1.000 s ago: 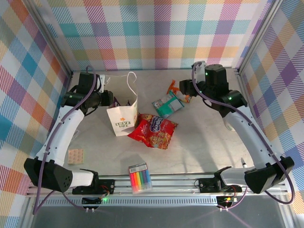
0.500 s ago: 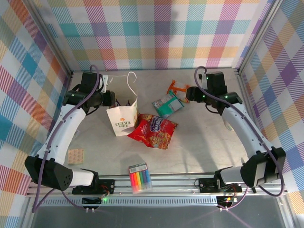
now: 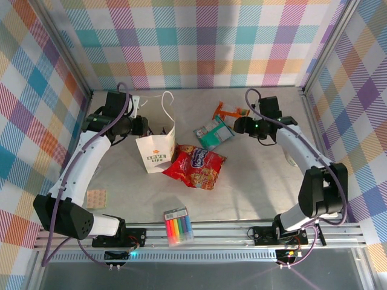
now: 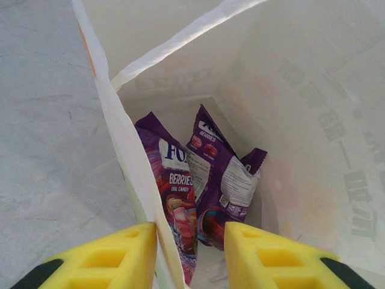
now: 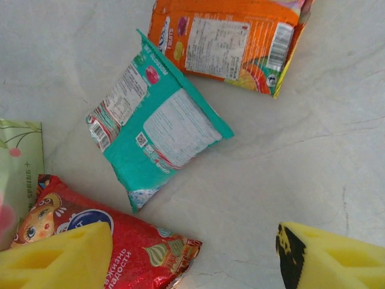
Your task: Place the snacks into the paper bag
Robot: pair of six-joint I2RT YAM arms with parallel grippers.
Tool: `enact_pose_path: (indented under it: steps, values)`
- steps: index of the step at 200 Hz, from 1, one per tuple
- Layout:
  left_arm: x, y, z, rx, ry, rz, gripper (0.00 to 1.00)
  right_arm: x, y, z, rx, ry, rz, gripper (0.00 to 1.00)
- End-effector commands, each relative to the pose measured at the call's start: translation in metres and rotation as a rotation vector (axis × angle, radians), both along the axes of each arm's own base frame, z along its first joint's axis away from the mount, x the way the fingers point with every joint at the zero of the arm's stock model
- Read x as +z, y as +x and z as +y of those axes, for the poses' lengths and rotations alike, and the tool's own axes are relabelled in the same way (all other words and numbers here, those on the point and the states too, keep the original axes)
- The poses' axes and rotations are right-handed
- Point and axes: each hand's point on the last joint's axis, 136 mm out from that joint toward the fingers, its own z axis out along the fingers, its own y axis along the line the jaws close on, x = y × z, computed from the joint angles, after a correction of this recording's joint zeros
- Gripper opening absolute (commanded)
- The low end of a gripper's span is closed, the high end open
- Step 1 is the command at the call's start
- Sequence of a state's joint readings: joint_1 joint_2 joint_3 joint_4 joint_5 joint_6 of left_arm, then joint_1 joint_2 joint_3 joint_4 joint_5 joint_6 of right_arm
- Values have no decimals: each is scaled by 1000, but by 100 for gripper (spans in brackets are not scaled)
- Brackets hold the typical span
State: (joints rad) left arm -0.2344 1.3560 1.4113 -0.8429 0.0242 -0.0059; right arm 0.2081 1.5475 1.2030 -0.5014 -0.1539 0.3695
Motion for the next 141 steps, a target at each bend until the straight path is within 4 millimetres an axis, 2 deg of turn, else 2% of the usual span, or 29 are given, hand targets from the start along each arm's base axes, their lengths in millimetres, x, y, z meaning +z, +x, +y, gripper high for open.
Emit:
enact_pose_path:
  steps: [1, 51, 141]
  values:
    - [5, -6, -3, -22, 16, 7, 35, -10, 6, 6, -11, 63, 15, 75]
    - [5, -9, 0, -18, 28, 9, 35, -34, 12, 13, -6, 99, 68, 79]
    - [-1, -12, 1, -13, 29, 21, 36, -62, 18, 26, 15, 155, 139, 79]
